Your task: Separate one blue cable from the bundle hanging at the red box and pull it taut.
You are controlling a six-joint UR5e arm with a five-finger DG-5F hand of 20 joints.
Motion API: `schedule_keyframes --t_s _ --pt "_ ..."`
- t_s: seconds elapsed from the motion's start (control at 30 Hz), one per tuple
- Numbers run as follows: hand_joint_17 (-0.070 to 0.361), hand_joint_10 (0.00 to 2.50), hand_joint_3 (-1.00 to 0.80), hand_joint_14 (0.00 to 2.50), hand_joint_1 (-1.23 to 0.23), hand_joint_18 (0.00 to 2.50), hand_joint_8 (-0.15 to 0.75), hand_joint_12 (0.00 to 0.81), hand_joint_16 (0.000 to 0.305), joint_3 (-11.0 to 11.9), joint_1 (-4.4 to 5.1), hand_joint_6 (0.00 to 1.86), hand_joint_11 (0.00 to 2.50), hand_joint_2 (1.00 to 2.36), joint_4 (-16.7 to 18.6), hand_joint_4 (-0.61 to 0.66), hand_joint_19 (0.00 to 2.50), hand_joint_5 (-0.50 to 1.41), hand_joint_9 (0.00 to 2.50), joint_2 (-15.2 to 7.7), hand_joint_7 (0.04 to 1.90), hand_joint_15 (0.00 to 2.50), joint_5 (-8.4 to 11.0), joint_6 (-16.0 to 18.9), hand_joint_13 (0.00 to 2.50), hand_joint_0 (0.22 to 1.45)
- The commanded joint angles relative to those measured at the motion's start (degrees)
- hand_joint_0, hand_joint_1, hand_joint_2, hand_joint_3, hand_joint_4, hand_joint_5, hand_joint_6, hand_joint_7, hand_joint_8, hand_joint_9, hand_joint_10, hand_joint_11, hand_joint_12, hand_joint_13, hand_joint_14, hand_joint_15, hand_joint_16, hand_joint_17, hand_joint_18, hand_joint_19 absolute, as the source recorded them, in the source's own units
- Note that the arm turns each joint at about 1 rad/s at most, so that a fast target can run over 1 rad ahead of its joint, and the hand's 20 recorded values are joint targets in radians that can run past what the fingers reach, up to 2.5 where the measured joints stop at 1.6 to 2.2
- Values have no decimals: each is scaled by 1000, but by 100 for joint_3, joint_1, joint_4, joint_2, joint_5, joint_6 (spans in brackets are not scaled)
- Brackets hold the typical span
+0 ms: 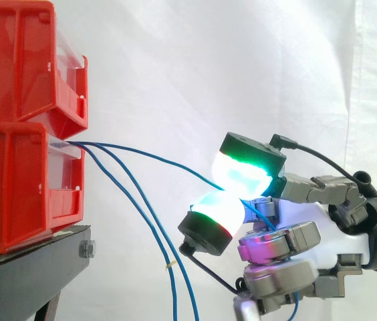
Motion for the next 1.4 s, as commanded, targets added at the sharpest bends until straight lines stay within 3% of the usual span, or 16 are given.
schedule_keyframes --t_s 0.0,0.1,0.13,0.2,0.5,1.07,1.27,1.37 --pt "64 1054 -183 1081 -753 765 254 261 28 0 -1 933 1388 1016 -8 -205 986 -178 989 1 1094 1365 -1 8 812 644" --pt "57 1077 -185 1448 -756 810 249 262 25 0 -1 932 1377 1016 -17 -203 1210 -177 989 1 1098 1262 -10 8 744 646" --pt "56 1085 -185 1466 -755 810 255 266 25 0 -1 932 1359 1016 -26 -200 1227 -177 991 -8 1099 1274 -19 8 740 646" --pt "51 1115 -185 1831 -757 865 247 270 23 0 -1 931 1353 1016 -26 -201 1357 -176 992 -8 1097 1213 -10 8 676 647" --pt "47 1176 -133 2218 -762 1010 251 266 21 0 -10 933 1351 1017 -26 -233 1794 -172 999 -8 1131 1176 -10 8 637 651" --pt "52 1208 -97 2259 -762 1076 249 279 23 0 -142 941 1319 1016 -26 -258 1792 -166 1015 1 1130 1175 -28 -71 674 656" --pt "52 1200 -99 2231 -761 1088 250 276 23 0 -168 941 1316 1016 -184 -255 1799 -166 1026 71 1125 1173 -107 -449 694 656" --pt "48 1198 -102 2218 -757 1092 254 279 21 0 -177 942 1307 1016 -667 -223 1789 -168 1031 282 1156 1196 -247 -906 715 660"
